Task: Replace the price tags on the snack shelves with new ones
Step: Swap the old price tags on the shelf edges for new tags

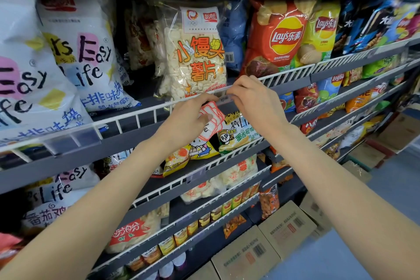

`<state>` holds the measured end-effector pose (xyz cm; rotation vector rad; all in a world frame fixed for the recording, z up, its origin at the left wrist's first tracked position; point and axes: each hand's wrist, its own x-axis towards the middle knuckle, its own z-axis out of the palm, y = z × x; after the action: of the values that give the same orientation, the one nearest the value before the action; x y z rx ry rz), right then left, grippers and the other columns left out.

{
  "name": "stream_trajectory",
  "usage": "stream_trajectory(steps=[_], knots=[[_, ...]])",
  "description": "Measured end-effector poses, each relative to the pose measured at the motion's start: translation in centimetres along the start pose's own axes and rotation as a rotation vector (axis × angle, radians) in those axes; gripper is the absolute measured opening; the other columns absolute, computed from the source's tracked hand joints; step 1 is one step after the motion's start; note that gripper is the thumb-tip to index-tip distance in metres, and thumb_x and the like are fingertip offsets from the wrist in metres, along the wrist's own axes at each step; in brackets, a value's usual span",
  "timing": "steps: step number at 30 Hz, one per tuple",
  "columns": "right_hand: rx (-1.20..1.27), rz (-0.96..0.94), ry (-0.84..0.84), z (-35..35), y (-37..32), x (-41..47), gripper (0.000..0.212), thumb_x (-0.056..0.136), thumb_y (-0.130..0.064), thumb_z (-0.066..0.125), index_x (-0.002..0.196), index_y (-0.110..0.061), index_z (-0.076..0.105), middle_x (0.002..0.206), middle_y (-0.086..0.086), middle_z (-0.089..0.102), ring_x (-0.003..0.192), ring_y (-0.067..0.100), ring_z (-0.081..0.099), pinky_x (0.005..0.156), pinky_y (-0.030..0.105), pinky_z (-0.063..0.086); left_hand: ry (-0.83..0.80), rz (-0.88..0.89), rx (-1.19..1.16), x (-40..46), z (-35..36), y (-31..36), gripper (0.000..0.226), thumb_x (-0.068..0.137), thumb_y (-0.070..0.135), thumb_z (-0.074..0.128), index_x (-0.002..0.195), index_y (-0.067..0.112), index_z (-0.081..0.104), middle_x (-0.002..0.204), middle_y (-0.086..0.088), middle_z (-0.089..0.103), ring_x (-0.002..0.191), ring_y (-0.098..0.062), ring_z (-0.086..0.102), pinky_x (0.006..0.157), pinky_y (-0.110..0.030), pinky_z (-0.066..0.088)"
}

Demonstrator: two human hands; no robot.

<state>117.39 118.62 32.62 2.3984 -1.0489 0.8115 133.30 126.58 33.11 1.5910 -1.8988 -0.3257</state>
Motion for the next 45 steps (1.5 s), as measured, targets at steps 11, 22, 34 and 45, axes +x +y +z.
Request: stream_trajectory(steps=[11, 22, 34, 45], knots=[[0.061, 0.03, -0.002, -0.3, -0.6, -1.1, 0.029, 0.08, -0.003, 0.064, 0.108, -0.011, 0.063, 0.1, 0.01, 0.059, 0.095, 0.027, 0.057, 0.046, 0.026, 0.039, 0.011, -0.023, -0.009, -0.1, 0.0, 0.0, 0.041, 0.095, 0.015, 0.05, 0.134, 0.026, 0.044, 0.123, -0.002, 0.059, 0.096, -0.025, 0.059, 0.084, -0.032, 0.044], [0.023, 0.054, 0.045, 0.0, -1.7, -1.3, 0.036, 0.073, -0.002, 0.071, 0.107, -0.011, 0.062, 0.101, 0.006, 0.06, 0.091, 0.024, 0.058, 0.045, 0.028, 0.047, 0.104, -0.075, -0.073, -0.1, 0.7, -0.2, 0.041, 0.095, 0.016, 0.049, 0.135, 0.022, 0.042, 0.135, -0.003, 0.052, 0.129, -0.026, 0.041, 0.103, -0.038, 0.036], [0.05, 0.081, 0.033, -0.1, -2.1, -1.4, 0.04, 0.073, 0.001, 0.068, 0.11, -0.012, 0.063, 0.103, 0.01, 0.058, 0.091, 0.025, 0.057, 0.04, 0.027, 0.045, 0.136, -0.105, -0.089, 0.1, 0.8, 0.0, 0.034, 0.097, 0.017, 0.046, 0.131, 0.019, 0.044, 0.122, -0.006, 0.059, 0.119, -0.026, 0.047, 0.091, -0.035, 0.04], [0.093, 0.088, 0.065, -0.2, -2.2, -1.4, 0.03, 0.082, -0.005, 0.061, 0.111, -0.013, 0.065, 0.105, 0.002, 0.062, 0.096, 0.02, 0.06, 0.054, 0.03, 0.054, 0.294, -0.134, -0.139, 0.0, 0.6, 0.2, 0.029, 0.098, 0.012, 0.044, 0.127, 0.012, 0.047, 0.106, -0.011, 0.062, 0.084, -0.022, 0.052, 0.061, -0.021, 0.034]])
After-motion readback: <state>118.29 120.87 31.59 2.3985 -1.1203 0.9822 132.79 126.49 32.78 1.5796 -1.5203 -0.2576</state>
